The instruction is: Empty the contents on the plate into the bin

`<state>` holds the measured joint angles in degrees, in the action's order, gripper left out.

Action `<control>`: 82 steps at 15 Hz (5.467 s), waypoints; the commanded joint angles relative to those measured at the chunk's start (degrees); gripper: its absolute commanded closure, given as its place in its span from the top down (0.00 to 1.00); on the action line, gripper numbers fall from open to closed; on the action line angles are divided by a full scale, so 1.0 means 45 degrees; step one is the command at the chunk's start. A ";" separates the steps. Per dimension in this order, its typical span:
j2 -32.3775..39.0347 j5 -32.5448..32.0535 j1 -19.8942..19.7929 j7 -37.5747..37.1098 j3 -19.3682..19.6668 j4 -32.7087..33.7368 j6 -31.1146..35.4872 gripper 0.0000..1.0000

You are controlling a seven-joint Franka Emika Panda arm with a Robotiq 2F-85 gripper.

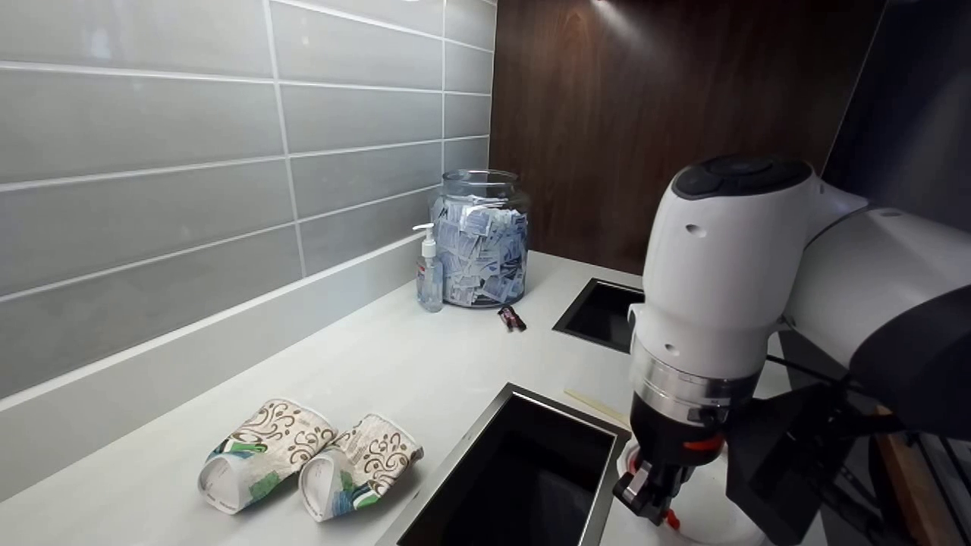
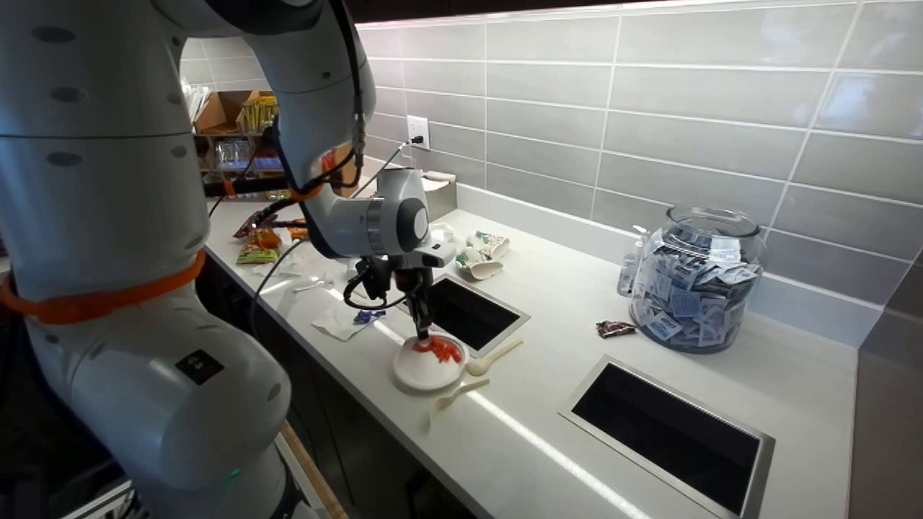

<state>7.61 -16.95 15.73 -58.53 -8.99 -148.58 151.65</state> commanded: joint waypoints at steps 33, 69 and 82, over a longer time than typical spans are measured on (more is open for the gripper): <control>-0.1821 -0.2394 -0.0085 -0.1280 -0.0552 -0.0153 -0.1729 0.01; -0.1371 -0.4541 -0.0169 -0.1033 -0.1074 0.1737 -0.0836 0.01; -0.0696 -0.5143 -0.0162 -0.0892 -0.0795 0.1903 0.0925 0.01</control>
<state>2.80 -37.62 15.30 -62.21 -13.03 -140.82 153.05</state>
